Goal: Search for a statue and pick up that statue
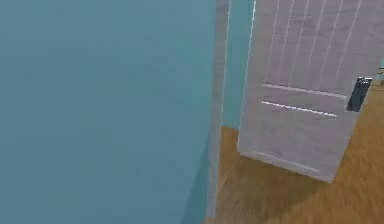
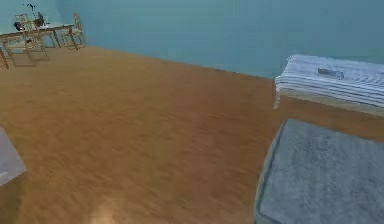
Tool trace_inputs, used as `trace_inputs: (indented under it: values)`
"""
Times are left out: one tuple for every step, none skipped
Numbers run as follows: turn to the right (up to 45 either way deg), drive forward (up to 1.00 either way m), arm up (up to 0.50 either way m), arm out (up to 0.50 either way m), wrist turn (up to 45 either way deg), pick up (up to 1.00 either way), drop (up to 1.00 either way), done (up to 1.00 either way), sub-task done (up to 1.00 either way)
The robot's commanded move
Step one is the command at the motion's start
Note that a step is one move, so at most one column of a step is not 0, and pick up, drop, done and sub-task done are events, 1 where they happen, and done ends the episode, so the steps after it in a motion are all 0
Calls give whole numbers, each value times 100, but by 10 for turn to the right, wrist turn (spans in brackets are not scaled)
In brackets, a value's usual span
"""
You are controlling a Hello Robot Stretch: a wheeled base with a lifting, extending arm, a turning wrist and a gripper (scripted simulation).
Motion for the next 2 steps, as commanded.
trace_inputs:
  values:
    - [450,0,0,0,0,0,0,0,0]
    - [330,0,0,0,0,0,0,0,0]
